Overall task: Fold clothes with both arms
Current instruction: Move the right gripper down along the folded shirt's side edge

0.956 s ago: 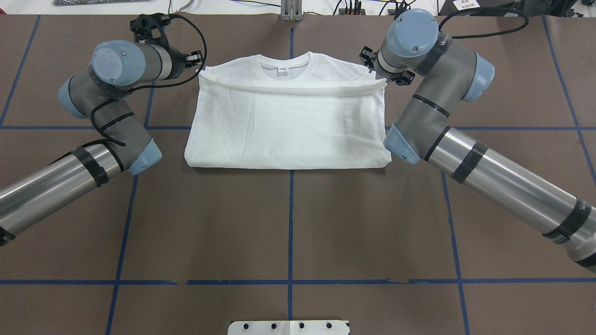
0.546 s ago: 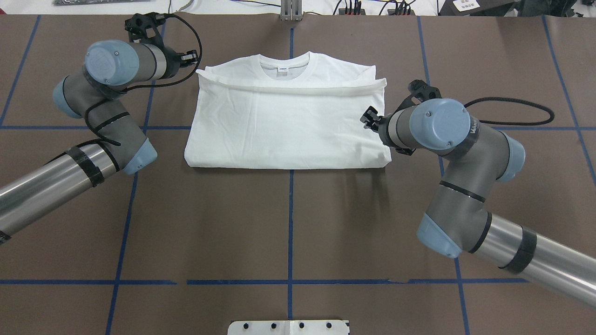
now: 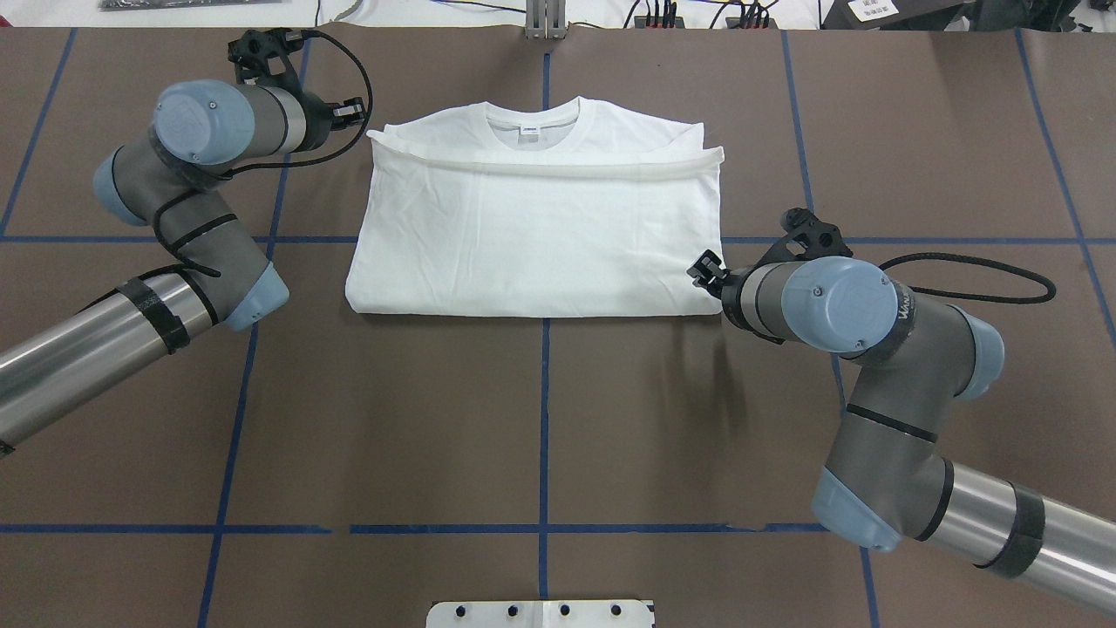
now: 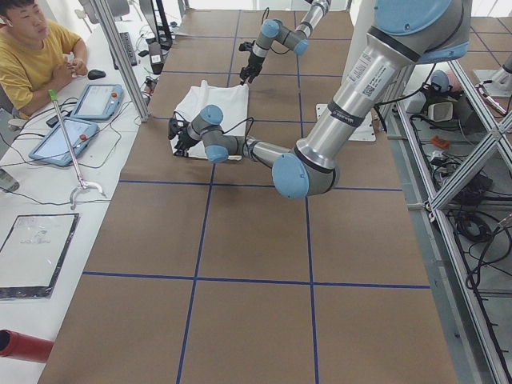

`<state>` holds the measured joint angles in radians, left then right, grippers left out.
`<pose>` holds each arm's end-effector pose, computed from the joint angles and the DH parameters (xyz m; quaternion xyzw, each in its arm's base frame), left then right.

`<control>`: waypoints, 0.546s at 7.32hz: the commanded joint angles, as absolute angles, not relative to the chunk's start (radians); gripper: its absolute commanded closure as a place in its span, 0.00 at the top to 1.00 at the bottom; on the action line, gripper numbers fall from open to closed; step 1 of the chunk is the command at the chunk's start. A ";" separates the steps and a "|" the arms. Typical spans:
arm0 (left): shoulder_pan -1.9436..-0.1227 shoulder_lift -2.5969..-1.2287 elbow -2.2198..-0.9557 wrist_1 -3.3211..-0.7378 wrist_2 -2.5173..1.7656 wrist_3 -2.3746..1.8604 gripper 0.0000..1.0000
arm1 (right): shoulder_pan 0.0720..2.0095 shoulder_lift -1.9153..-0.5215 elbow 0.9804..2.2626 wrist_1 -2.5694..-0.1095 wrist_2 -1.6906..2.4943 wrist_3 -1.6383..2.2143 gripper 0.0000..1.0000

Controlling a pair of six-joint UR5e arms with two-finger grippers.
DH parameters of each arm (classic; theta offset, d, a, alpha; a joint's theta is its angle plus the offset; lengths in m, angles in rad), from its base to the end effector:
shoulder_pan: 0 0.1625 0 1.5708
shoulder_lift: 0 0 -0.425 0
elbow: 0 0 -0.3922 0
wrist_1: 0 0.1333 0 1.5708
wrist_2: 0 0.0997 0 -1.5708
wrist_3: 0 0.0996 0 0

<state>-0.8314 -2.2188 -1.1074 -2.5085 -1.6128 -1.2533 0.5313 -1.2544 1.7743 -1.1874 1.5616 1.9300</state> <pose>0.4268 -0.6596 0.3827 0.2742 0.4563 -0.2043 0.8215 -0.4601 -0.4261 0.3549 0.0416 -0.4345 0.3893 0.8111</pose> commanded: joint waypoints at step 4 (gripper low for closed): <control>-0.831 -2.220 -1.108 -2.508 -1.612 -1.252 0.40 | 0.528 -1.267 1.752 -1.192 1.562 1.933 0.65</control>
<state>-0.8314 -2.2206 -1.1076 -2.5093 -1.6122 -1.2529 0.5285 -1.2646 1.7537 -1.1915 1.5610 1.9327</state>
